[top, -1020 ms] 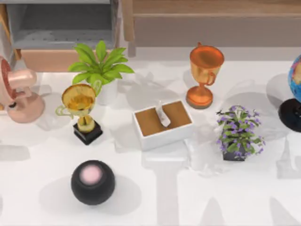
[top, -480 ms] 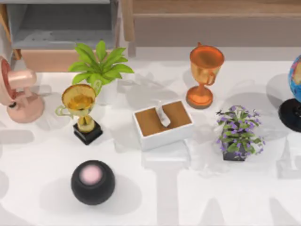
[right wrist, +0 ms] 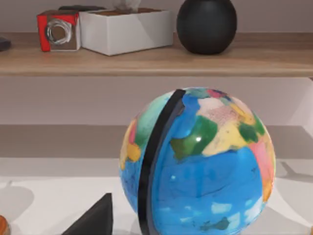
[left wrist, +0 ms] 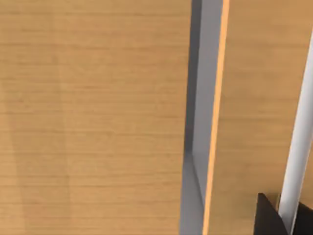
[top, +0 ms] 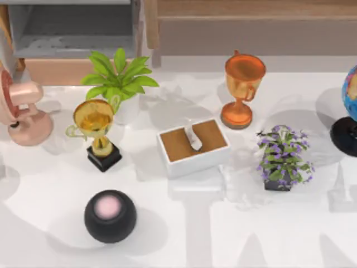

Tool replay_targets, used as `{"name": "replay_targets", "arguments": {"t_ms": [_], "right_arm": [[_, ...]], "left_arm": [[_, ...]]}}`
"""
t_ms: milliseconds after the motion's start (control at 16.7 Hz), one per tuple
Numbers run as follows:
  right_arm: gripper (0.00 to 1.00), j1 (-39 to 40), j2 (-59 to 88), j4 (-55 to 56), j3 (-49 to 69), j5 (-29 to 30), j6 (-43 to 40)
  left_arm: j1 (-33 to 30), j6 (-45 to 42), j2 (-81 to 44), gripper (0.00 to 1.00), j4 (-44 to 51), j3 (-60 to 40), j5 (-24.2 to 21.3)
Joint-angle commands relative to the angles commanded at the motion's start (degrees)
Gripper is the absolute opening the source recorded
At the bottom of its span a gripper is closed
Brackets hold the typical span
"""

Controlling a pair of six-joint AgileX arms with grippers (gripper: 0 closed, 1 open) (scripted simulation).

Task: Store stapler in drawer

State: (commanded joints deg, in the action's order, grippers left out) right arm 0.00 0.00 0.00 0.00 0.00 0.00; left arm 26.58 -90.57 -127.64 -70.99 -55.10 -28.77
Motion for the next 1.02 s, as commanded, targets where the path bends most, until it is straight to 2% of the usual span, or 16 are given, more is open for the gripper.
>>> {"name": "replay_targets", "arguments": {"t_ms": [420,780,1020], "right_arm": [[1.0,0.0,0.0,0.0,0.0,0.0,0.0],[1.0,0.0,0.0,0.0,0.0,0.0,0.0],[1.0,0.0,0.0,0.0,0.0,0.0,0.0]], "left_arm": [[-0.5,0.3,-0.9,0.0,1.4,-1.5,0.5],[-3.3,0.3,-6.4,0.0,7.6,-14.0,3.3],[-4.1,0.6,-7.6,0.0,9.4,-16.7,4.1]]}}
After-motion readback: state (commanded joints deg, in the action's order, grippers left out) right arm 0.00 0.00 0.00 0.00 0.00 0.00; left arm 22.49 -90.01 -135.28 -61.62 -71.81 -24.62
